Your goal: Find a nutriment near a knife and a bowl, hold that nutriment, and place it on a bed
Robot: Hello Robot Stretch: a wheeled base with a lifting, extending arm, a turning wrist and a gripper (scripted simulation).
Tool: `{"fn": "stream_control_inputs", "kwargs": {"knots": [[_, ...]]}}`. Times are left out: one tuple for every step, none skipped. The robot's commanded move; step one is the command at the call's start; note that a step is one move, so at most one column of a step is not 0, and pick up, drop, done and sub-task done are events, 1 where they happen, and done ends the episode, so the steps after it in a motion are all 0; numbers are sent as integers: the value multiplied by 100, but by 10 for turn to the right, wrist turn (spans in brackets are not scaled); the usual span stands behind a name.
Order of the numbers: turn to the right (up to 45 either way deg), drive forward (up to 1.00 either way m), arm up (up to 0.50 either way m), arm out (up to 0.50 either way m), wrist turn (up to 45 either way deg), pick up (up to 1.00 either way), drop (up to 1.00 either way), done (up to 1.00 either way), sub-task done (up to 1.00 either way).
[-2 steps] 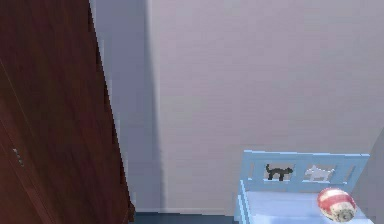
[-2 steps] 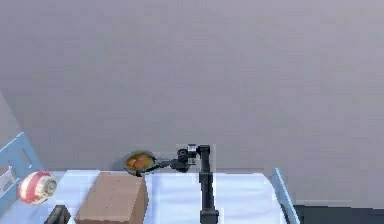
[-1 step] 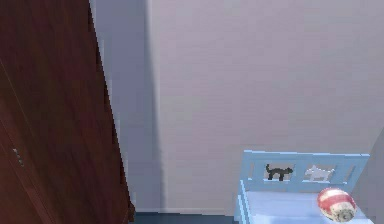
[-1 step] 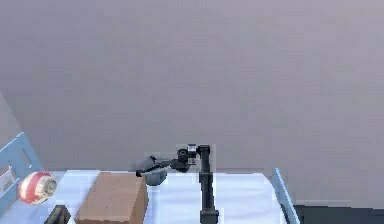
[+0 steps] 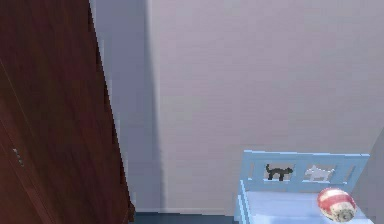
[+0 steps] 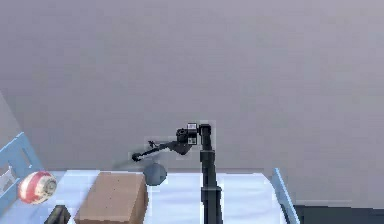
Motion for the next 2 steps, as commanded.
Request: {"fn": "stream_control_inputs", "kwargs": {"knots": [[0, 0, 0, -8, 0, 0, 0, 0, 0], [0, 0, 0, 0, 0, 0, 0, 100, 0]]}}
